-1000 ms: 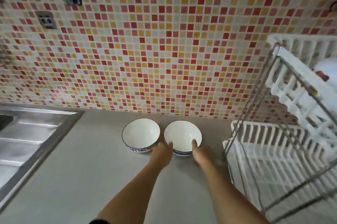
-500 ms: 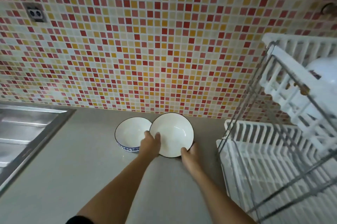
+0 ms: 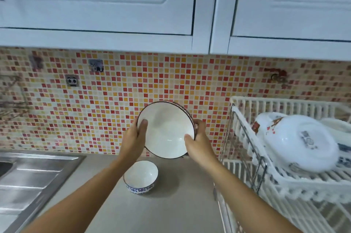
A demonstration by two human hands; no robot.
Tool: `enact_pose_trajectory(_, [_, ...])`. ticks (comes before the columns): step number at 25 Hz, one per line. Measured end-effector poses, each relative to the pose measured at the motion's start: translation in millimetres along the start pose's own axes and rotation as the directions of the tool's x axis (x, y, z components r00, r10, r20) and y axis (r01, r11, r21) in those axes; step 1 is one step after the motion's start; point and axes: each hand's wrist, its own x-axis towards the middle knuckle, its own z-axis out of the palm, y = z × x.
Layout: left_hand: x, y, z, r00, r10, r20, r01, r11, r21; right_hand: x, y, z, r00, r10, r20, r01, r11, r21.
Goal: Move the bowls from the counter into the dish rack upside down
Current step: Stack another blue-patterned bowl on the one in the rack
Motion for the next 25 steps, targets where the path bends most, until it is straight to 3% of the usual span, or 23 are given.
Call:
enact_pose_trajectory(4, [-17.1, 60.7, 1.2, 0.981, 0.193, 0.002, -0.191, 0.975, -0.109, -36.5, -29.8, -46.8, 0.972, -0.223, -0.076, 0.219, 0.974, -0.053])
enact_pose_trajectory(8, [-31.0, 121.1, 19.9, 0.916, 0.380, 0.130, -0.347, 0.912, -0.218, -54.1, -48.6, -112.6, 0.912, -0.376, -0.161, 0.359, 0.925, -0.124])
enact_pose_trajectory(11, [-27.5, 164.9, 48.9, 0.890, 0.406, 0.208, -0.307, 0.870, -0.385, -57.9, -55.9, -175.0, 0.826, -0.525, -0.205, 0.490, 0.849, -0.198])
enact_pose_trajectory(15, [-31.0, 211.9, 102.6, 0.761, 0.433, 0.482, -0.218, 0.872, -0.438, -54.1, -45.8, -260.9, 0.717, -0.684, -0.133, 0.605, 0.706, -0.369])
enact_pose_trajectory(18, [-40.2, 245.3, 155.5, 0.639, 0.432, 0.637, -0.249, 0.899, -0.360, -46.6, -25.5, -327.3, 0.682, -0.724, -0.105, 0.612, 0.643, -0.460])
enact_pose_trajectory(22, [-44.4, 291.7, 212.3, 0.574, 0.432, 0.696, -0.459, 0.873, -0.164, -31.9, 3.0, -401.2, 0.626, -0.778, -0.059, 0.592, 0.522, -0.614])
enact_pose_trajectory(25, [-35.5, 315.0, 249.1, 0.517, 0.402, 0.755, -0.562, 0.825, -0.054, -24.1, 21.3, -438.7, 0.530, -0.848, -0.010, 0.584, 0.374, -0.721])
